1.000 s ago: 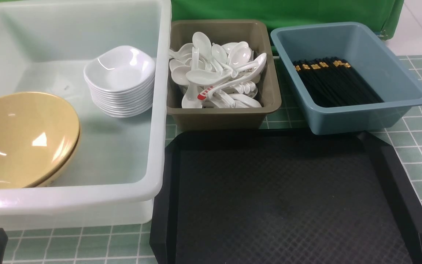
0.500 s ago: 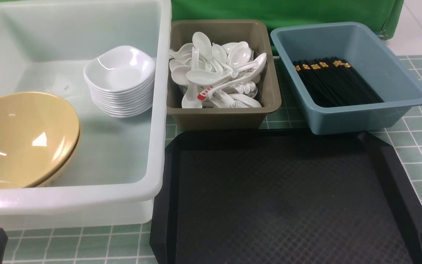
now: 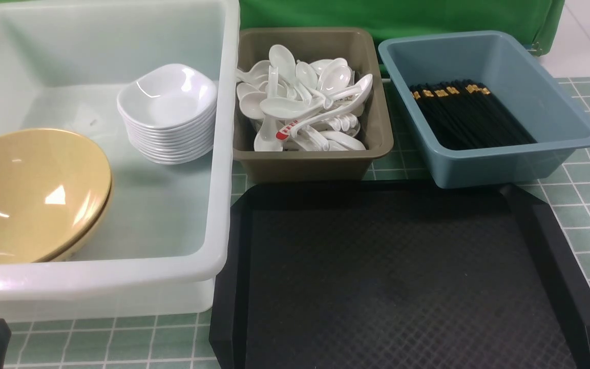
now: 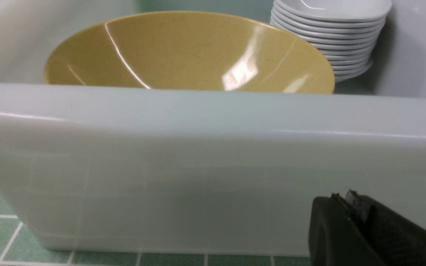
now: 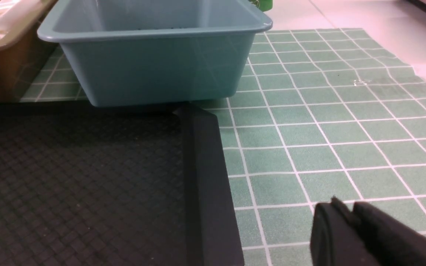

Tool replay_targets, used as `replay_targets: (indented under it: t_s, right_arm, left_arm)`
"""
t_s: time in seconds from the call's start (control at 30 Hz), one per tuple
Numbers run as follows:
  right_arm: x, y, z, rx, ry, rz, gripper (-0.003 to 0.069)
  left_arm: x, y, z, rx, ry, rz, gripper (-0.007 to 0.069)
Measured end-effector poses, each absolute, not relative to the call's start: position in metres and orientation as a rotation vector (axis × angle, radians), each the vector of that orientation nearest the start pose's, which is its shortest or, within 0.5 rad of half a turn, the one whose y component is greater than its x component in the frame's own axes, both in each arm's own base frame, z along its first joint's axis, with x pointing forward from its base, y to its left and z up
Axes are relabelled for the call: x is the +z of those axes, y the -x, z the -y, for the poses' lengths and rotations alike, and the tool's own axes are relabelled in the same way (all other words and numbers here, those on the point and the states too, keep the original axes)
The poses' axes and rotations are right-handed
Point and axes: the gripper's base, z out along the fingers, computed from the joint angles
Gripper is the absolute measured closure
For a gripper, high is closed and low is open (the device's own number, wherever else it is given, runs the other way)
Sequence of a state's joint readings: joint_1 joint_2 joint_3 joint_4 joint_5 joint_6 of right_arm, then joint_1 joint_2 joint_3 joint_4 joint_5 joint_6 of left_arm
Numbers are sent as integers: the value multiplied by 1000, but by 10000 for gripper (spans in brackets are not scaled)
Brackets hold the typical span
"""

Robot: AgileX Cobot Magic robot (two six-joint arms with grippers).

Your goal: On blue table put chopsticks spoon bowls plates into blue grey white boxes.

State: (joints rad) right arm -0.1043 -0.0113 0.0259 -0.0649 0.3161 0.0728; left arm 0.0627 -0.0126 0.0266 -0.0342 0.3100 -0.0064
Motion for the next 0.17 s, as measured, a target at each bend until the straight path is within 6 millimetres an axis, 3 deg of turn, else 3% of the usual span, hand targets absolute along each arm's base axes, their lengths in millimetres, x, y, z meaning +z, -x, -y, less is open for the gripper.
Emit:
replay_targets:
  t_s: [0.17]
  right_arm:
    - [177,-53,7,-84,-119,-1811,537]
  left_arm:
    - [177,-54,-2,7,84,-1805,638]
